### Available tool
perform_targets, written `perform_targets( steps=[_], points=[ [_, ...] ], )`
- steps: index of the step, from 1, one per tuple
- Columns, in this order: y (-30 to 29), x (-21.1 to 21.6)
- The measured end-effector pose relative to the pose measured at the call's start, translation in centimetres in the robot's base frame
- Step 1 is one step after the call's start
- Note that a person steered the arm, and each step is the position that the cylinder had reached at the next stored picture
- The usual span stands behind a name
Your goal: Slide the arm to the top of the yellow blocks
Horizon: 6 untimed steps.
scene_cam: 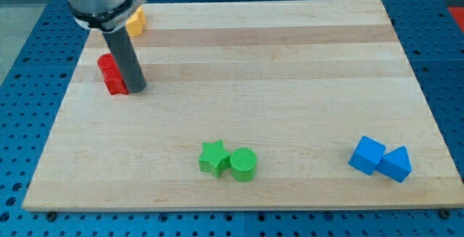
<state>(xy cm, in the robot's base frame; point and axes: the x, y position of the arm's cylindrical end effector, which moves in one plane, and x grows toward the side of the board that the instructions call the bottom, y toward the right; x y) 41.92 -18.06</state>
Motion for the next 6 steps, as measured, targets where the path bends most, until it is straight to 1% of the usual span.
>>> perform_targets(
  steps=[1, 2, 3, 4, 5, 6],
  points=[
    [0.8, 0.0],
    [7.5, -3.5],
    [9.4, -8.6],
    [9.3, -14.5],
    [8.5, -21.4],
    [8.5, -22.7]
  ],
)
